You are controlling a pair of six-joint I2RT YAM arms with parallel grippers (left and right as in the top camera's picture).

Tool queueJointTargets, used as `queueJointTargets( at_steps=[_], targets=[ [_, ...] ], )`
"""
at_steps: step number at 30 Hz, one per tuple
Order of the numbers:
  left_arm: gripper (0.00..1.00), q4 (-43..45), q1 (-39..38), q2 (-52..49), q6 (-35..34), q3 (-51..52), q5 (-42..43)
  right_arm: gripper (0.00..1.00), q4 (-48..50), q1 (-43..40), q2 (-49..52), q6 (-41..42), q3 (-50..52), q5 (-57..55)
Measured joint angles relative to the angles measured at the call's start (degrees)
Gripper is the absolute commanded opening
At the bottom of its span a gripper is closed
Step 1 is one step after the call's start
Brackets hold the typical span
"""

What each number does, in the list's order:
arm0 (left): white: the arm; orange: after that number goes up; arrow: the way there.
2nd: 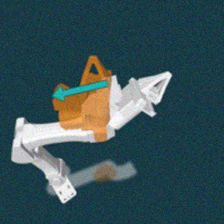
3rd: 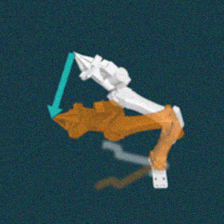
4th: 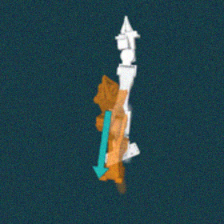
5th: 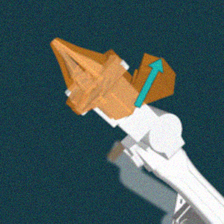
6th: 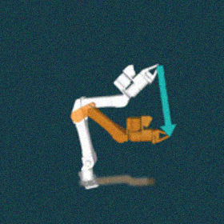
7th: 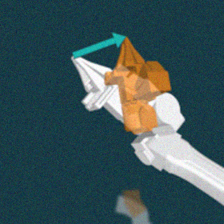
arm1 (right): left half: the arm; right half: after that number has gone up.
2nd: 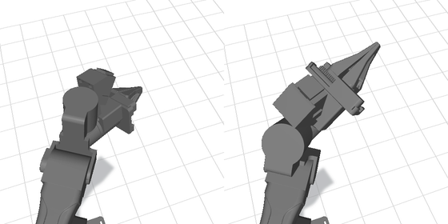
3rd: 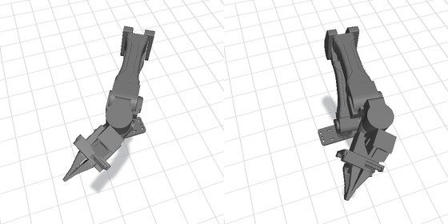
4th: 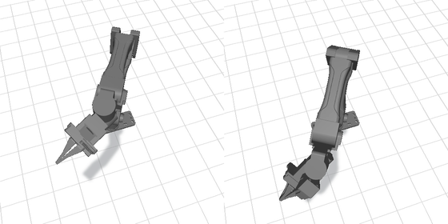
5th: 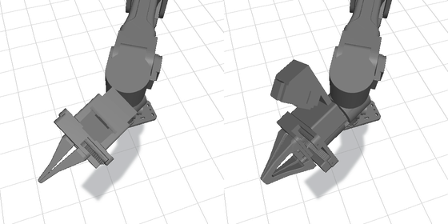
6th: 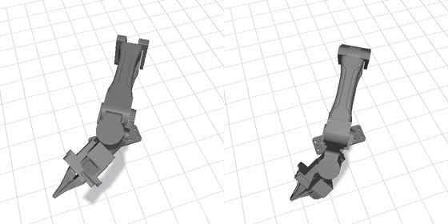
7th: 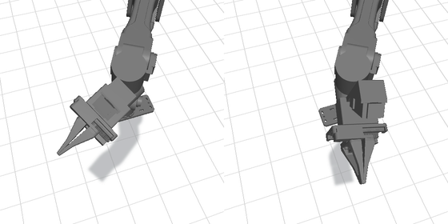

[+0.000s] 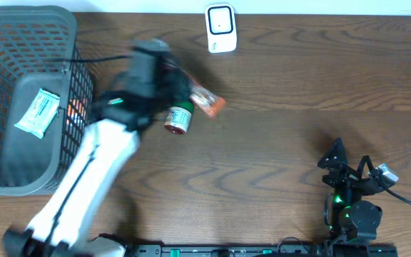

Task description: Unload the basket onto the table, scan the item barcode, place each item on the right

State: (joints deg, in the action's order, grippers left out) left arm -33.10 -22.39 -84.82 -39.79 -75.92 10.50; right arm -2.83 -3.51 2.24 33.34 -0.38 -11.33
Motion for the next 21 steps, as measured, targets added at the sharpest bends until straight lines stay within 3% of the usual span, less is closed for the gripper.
queueJointTargets(
  at_steps=[6,14,15,17,18,20,21],
  targets=[
    [0.13,1.9,-8.0,-14.1,-0.3,0.0,-6.5,0.99,0.0,0.0,0.0,0.0,0.0,0.0],
    [0.12,6.3,-12.0,-27.3,-1.8,0.0,-8.0,0.99,0.0,0.0,0.0,0.0,0.0,0.0],
    [0.17,6.4,-12.2,-28.0,-2.2,0.0,-8.1,0.99,0.0,0.0,0.0,0.0,0.0,0.0],
    [0.43,6.4,-12.6,-28.5,-2.7,0.0,-8.1,0.99,0.0,0.0,0.0,0.0,0.0,0.0],
    [0.46,6.4,-12.7,-28.5,-3.1,0.0,-8.2,0.99,0.0,0.0,0.0,0.0,0.0,0.0],
    [0.65,6.6,-12.7,-28.4,-3.6,0.0,-8.3,0.99,0.0,0.0,0.0,0.0,0.0,0.0],
    [0.8,6.5,-12.7,-28.4,-3.5,0.0,-8.3,0.99,0.0,0.0,0.0,0.0,0.0,0.0]
  ],
)
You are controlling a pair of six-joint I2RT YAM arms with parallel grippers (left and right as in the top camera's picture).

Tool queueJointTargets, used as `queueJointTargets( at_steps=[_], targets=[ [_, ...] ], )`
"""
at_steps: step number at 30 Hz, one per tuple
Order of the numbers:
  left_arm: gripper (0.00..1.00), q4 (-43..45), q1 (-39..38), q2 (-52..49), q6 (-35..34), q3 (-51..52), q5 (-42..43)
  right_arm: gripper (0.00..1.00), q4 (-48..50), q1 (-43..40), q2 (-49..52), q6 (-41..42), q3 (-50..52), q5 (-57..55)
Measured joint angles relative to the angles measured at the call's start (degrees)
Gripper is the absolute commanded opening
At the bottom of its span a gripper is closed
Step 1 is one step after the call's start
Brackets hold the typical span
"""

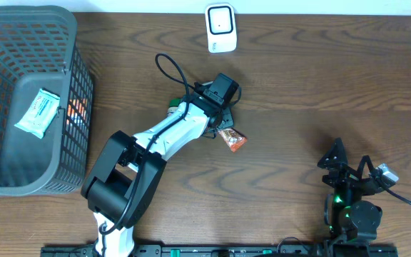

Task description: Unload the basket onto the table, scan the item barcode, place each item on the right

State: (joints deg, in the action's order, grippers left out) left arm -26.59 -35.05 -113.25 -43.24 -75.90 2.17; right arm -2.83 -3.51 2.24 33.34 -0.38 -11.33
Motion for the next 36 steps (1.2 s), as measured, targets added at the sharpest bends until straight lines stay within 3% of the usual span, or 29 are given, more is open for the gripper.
queueJointTargets(
  at_steps=[5,11,20,29,36],
  targets=[
    [1.0,-0.1,0.0,0.1,1.0,0.0,0.7,0.99,0.0,0.0,0.0,0.0,0.0,0.0],
    [0.98,-1.0,0.2,5.6,5.8,0.0,3.8,0.99,0.0,0.0,0.0,0.0,0.0,0.0],
    [0.98,-2.7,1.2,27.6,12.5,-1.5,4.7,0.99,0.0,0.0,0.0,0.0,0.0,0.0],
    [0.98,-8.7,2.7,41.9,18.8,-1.7,-6.1,0.99,0.0,0.0,0.0,0.0,0.0,0.0],
    [0.98,-9.2,12.2,53.5,23.1,-1.7,-19.3,0.99,0.0,0.0,0.0,0.0,0.0,0.0]
  ],
)
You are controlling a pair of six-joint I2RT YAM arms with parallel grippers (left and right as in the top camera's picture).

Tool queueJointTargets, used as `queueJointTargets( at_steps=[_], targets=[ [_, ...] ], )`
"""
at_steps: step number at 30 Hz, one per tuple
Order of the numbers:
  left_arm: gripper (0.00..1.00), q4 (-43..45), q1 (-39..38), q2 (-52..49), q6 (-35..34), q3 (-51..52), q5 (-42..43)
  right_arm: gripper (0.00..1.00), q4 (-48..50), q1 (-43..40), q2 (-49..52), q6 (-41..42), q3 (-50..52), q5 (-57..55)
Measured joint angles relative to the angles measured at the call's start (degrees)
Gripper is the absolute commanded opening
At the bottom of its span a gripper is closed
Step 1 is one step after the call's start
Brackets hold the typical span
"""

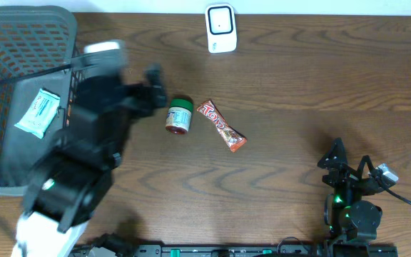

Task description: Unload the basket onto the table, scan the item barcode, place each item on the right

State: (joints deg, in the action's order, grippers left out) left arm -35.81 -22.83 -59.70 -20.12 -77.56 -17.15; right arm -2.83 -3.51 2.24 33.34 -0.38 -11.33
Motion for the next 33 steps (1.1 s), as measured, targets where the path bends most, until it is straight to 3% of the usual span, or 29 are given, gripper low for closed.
queueJointTargets(
  at_steps=[8,12,19,24,33],
  targets=[
    [0.98,-3.2,24.2,4.7,-0.5,0.0,-3.3,0.99,0.0,0.0,0.0,0.0,0.0,0.0],
    [0.98,-3.7,36.3,2.1,-2.5,0.0,2.2,0.99,0.0,0.0,0.0,0.0,0.0,0.0],
    [0.98,-4.3,55.2,-8.7,-7.6,0.0,19.5,0.99,0.0,0.0,0.0,0.0,0.0,0.0],
    [0.98,-4.5,60.7,-18.3,-8.8,0.0,25.8,0.99,0.0,0.0,0.0,0.0,0.0,0.0],
    [0.98,-2.7,61.0,-34.2,-11.3,0.0,24.5,0.99,0.0,0.0,0.0,0.0,0.0,0.0]
  ],
)
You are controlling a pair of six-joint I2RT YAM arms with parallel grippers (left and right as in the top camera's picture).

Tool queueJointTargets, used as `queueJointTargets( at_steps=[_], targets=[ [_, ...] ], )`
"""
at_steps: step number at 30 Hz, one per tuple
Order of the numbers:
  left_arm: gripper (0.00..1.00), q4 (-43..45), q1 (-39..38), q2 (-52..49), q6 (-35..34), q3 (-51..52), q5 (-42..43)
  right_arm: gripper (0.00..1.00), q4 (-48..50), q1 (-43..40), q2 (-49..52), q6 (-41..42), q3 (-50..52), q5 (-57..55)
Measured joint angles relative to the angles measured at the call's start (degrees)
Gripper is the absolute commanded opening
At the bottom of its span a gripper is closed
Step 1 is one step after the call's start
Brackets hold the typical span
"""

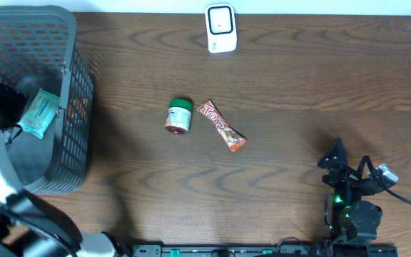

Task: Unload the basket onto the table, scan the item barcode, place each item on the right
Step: 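Reach the left gripper into the basket and grasp the green wipes pack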

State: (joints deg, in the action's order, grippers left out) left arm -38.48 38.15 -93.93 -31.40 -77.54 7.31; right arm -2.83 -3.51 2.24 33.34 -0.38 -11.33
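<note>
A white barcode scanner (220, 28) stands at the table's far edge. A green-lidded jar (179, 116) and an orange-red candy bar (221, 135) lie side by side mid-table, with no gripper near them. My left arm comes in at the far left, and its dark gripper (0, 105) hangs over the basket beside a pale green packet (40, 113). Its jaws cannot be made out. My right gripper (336, 151) rests folded at the near right with its fingers together, holding nothing.
A dark mesh basket (70, 43) fills the left end of the table. An orange item (78, 108) shows through its wall. The right arm's base and cable sit at the near right edge.
My left arm was a blur above the basket's right wall, just left of the jar. It now reaches into the basket at the far left. Jar and candy bar lie unmoved.
At first my left gripper was by the jar, with the candy bar at its tip. Then it was to the right of the jar, over the bar. Later the bar lay free on the table and the arm was back toward the basket, where it now hangs.
</note>
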Motion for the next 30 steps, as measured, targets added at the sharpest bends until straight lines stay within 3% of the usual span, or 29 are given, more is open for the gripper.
queueJointTargets(
  at_steps=[9,25,26,28,30],
  targets=[
    [0.98,2.3,0.0,-10.7,-1.4,0.0,-0.8,0.99,0.0,0.0,0.0,0.0,0.0,0.0],
    [0.96,7.1,-1.7,-19.8,-1.6,-1.4,-2.8,0.99,0.0,0.0,0.0,0.0,0.0,0.0],
    [0.83,7.2,-2.1,-20.2,-1.6,-1.9,-3.2,0.99,0.0,0.0,0.0,0.0,0.0,0.0],
    [0.3,7.6,-2.9,-20.9,-1.6,-2.4,-3.4,0.99,0.0,0.0,0.0,0.0,0.0,0.0],
    [0.08,8.4,-3.8,-21.5,-2.0,-2.9,-2.9,0.99,0.0,0.0,0.0,0.0,0.0,0.0]
  ],
)
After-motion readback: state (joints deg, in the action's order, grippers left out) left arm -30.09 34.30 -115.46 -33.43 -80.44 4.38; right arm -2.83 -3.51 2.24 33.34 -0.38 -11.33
